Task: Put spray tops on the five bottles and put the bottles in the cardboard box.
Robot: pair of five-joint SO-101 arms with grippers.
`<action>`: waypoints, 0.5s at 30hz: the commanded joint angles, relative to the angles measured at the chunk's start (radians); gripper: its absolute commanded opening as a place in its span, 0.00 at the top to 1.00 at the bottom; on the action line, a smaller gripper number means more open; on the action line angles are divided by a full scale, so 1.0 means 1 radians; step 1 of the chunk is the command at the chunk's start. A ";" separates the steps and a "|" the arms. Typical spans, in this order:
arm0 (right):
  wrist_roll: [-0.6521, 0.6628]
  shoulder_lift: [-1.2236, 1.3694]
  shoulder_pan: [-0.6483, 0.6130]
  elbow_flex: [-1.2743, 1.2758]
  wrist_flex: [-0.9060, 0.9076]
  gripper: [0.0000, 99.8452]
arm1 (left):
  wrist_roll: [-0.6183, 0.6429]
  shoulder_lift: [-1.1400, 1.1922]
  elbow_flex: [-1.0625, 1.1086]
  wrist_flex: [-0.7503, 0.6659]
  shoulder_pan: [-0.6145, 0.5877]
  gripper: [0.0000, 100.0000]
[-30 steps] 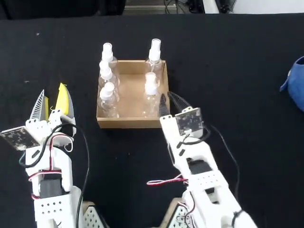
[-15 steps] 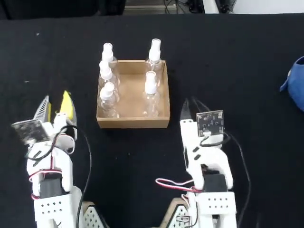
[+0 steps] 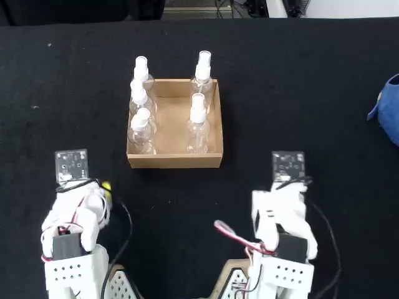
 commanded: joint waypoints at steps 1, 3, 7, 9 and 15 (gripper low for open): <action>0.002 -0.073 0.110 -0.008 0.087 0.98 | -0.009 -0.015 0.024 0.176 0.007 0.97; 0.002 -0.073 0.124 -0.008 0.087 0.98 | -0.006 -0.018 0.024 0.176 0.012 0.97; 0.002 -0.073 0.121 -0.008 0.087 0.98 | -0.006 -0.021 0.024 0.184 0.012 0.97; 0.002 -0.073 0.121 -0.008 0.087 0.98 | -0.006 -0.021 0.024 0.184 0.012 0.97; 0.002 -0.073 0.121 -0.008 0.087 0.98 | -0.006 -0.025 0.024 0.187 0.007 0.97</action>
